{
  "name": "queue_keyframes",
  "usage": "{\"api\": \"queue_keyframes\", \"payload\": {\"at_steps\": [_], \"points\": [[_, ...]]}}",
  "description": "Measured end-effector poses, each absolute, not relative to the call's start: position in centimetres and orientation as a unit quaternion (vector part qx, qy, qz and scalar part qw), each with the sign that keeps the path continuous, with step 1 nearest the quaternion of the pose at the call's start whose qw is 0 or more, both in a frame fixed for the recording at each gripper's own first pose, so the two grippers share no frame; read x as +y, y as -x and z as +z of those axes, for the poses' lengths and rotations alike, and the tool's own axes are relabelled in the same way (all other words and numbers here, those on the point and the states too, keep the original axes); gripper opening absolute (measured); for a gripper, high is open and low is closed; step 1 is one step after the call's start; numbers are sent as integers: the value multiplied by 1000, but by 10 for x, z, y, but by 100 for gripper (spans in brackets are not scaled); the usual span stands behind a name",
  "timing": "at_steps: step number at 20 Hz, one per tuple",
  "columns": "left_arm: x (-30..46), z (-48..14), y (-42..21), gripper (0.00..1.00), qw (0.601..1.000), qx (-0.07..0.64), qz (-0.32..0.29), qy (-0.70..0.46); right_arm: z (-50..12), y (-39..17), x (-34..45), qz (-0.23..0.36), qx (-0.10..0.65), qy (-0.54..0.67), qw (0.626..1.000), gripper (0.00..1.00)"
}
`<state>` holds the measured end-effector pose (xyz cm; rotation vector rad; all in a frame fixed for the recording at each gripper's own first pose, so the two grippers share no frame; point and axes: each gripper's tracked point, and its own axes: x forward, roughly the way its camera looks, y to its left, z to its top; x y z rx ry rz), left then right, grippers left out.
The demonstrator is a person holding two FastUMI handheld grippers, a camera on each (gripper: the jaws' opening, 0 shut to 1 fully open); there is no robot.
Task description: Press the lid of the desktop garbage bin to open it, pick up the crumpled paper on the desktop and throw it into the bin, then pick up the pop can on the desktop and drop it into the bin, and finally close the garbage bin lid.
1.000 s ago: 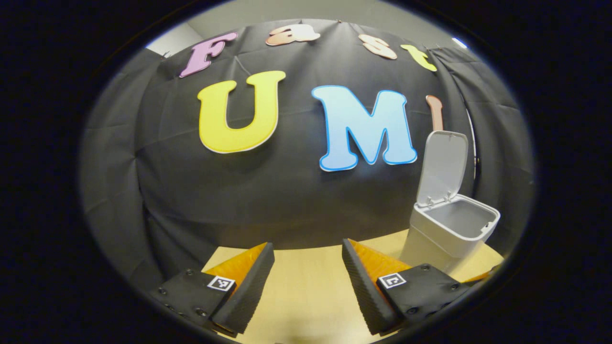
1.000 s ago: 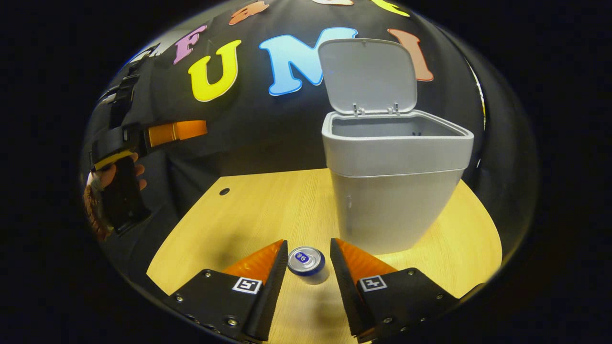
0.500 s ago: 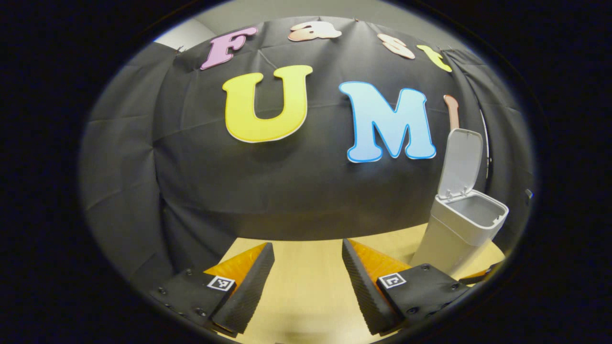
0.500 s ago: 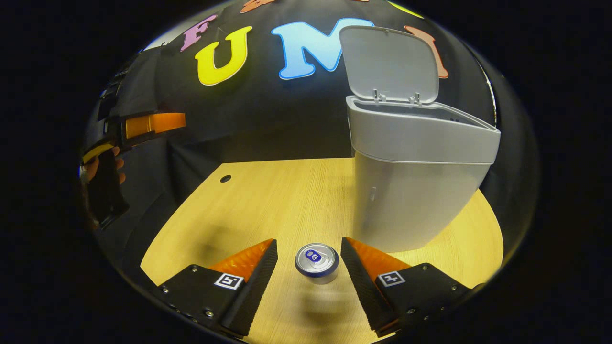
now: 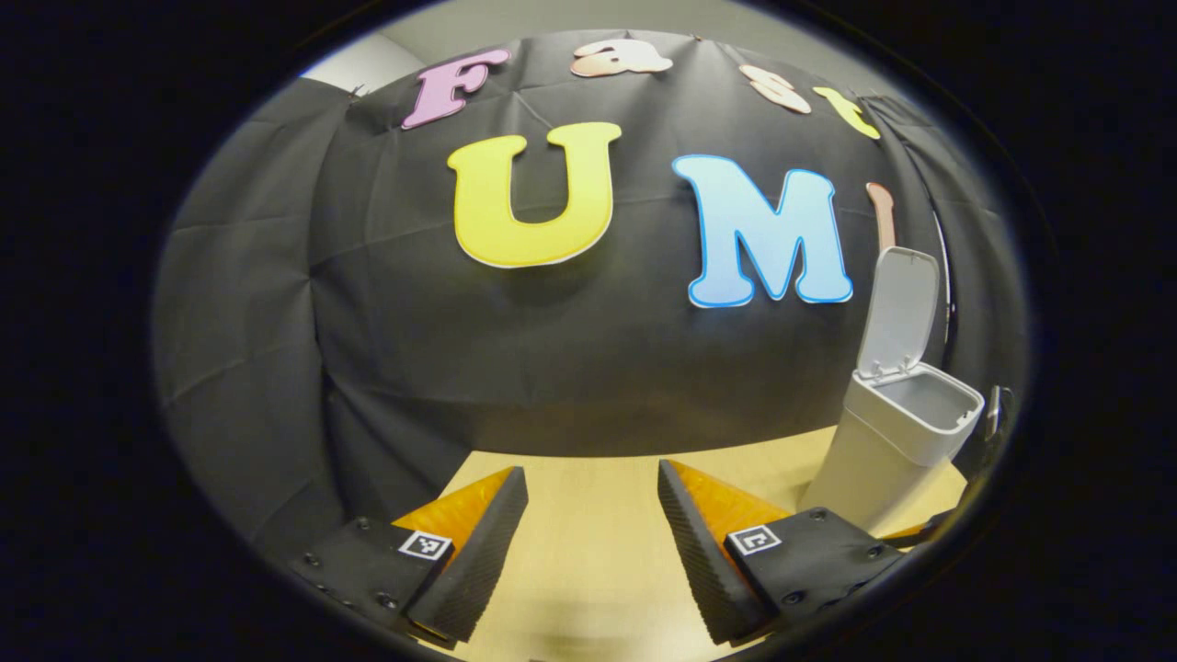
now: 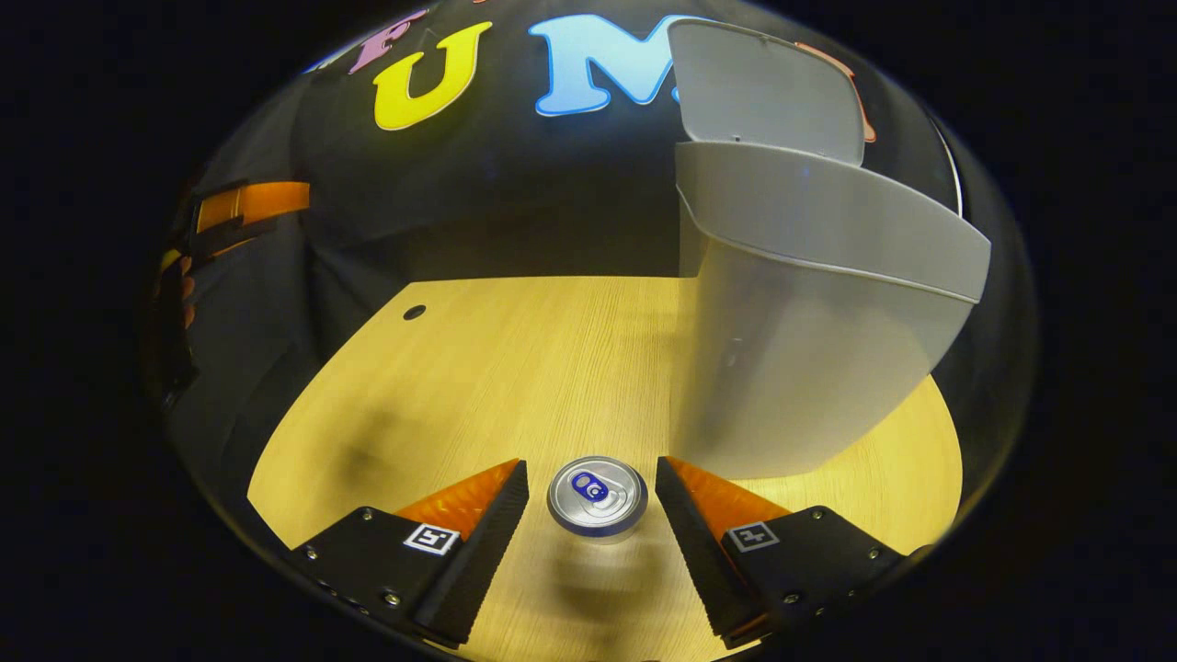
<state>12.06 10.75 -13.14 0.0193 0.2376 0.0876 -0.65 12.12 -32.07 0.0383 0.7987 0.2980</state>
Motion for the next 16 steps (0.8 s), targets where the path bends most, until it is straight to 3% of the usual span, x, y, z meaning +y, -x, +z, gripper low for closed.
{"api": "queue_keyframes", "payload": {"at_steps": [16], "points": [[117,-142,-118,94,989,133,58,-4,-366,3,120,142,430,24,891,89]]}}
